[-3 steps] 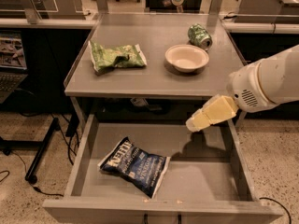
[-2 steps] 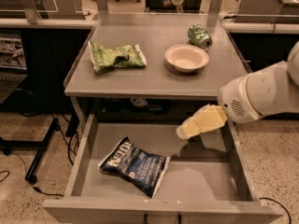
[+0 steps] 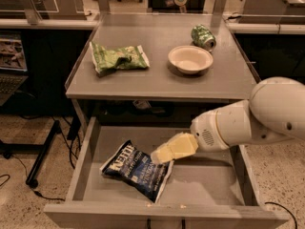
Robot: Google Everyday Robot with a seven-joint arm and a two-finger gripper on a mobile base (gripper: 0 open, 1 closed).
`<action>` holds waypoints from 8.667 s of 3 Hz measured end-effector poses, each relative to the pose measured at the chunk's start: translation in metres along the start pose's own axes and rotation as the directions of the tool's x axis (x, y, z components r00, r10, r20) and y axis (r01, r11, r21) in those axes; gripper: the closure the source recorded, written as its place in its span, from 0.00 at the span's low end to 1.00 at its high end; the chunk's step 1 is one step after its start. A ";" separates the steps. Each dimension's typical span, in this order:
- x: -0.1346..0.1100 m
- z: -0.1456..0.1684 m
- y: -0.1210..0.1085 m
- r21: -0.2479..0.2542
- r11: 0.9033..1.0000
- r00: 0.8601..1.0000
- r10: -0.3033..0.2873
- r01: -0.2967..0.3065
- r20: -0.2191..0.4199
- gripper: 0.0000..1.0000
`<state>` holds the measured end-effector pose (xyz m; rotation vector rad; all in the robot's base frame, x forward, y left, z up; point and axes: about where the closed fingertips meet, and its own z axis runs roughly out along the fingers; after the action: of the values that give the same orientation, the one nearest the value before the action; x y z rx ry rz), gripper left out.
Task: Pick blue chip bag from top drawer and place on counter
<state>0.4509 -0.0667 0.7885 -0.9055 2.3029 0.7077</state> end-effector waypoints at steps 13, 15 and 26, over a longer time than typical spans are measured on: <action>0.025 0.224 0.014 0.244 0.969 0.965 -0.029 -0.037 0.261 0.39; 0.025 0.224 0.014 0.244 0.969 0.965 -0.029 -0.037 0.261 0.86; -0.150 -0.036 0.122 0.321 0.847 0.802 -0.515 0.423 0.302 1.00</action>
Offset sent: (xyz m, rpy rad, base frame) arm -0.0142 0.0006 -0.0049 -0.0036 -0.0742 -0.1226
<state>0.4435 0.0519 0.9444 -1.0665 1.6740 0.3352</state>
